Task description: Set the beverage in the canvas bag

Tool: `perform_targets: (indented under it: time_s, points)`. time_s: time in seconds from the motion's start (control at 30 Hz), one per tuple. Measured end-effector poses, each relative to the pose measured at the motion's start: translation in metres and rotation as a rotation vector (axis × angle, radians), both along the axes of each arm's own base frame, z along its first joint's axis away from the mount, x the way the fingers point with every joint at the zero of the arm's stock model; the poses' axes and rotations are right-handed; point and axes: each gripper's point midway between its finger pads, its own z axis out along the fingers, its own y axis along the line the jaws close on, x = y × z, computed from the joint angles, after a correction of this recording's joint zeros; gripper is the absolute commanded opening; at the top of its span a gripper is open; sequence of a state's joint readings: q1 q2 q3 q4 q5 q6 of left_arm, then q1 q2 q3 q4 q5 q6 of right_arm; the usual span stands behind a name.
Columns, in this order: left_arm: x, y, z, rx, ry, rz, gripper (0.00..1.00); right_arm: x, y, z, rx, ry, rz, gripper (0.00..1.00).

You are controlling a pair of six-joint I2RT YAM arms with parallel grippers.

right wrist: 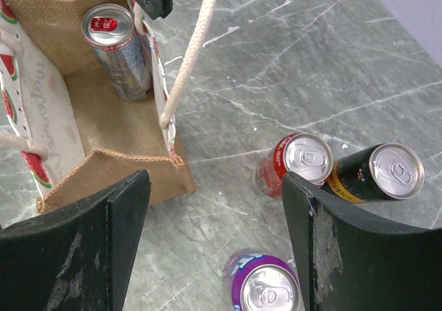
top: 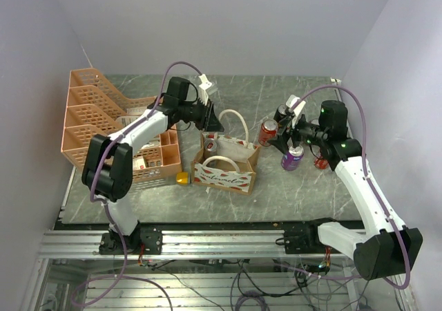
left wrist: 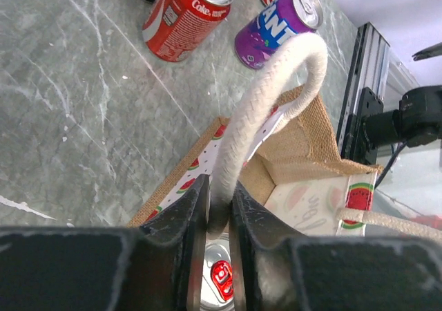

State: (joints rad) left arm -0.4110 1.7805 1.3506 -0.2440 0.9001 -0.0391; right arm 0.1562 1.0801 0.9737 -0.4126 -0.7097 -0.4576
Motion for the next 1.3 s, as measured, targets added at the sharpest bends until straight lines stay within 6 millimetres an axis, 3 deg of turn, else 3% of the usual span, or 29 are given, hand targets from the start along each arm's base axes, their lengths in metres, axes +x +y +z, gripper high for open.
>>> perform_targets:
  time_s: [0.43, 0.67, 1.03, 1.2, 1.3]
  points:
    - [0.005, 0.003, -0.004, -0.047, 0.067, 0.167, 0.07, 0.006, -0.006, -0.021, -0.019, 0.053, -0.031, 0.78]
    - [0.000, 0.011, -0.001, -0.061, 0.059, 0.240, 0.07, 0.008, -0.008, -0.023, -0.019, 0.060, -0.035, 0.78]
    - [0.013, 0.017, -0.005, -0.044, 0.079, 0.353, 0.07, 0.012, -0.012, -0.028, -0.027, 0.062, -0.061, 0.78]
    - [0.019, 0.021, -0.007, -0.031, 0.072, 0.392, 0.12, 0.027, -0.021, -0.035, -0.049, 0.066, -0.138, 0.79]
    - [0.022, 0.022, -0.007, -0.026, 0.065, 0.409, 0.20, 0.036, -0.028, -0.043, -0.065, 0.081, -0.196, 0.79]
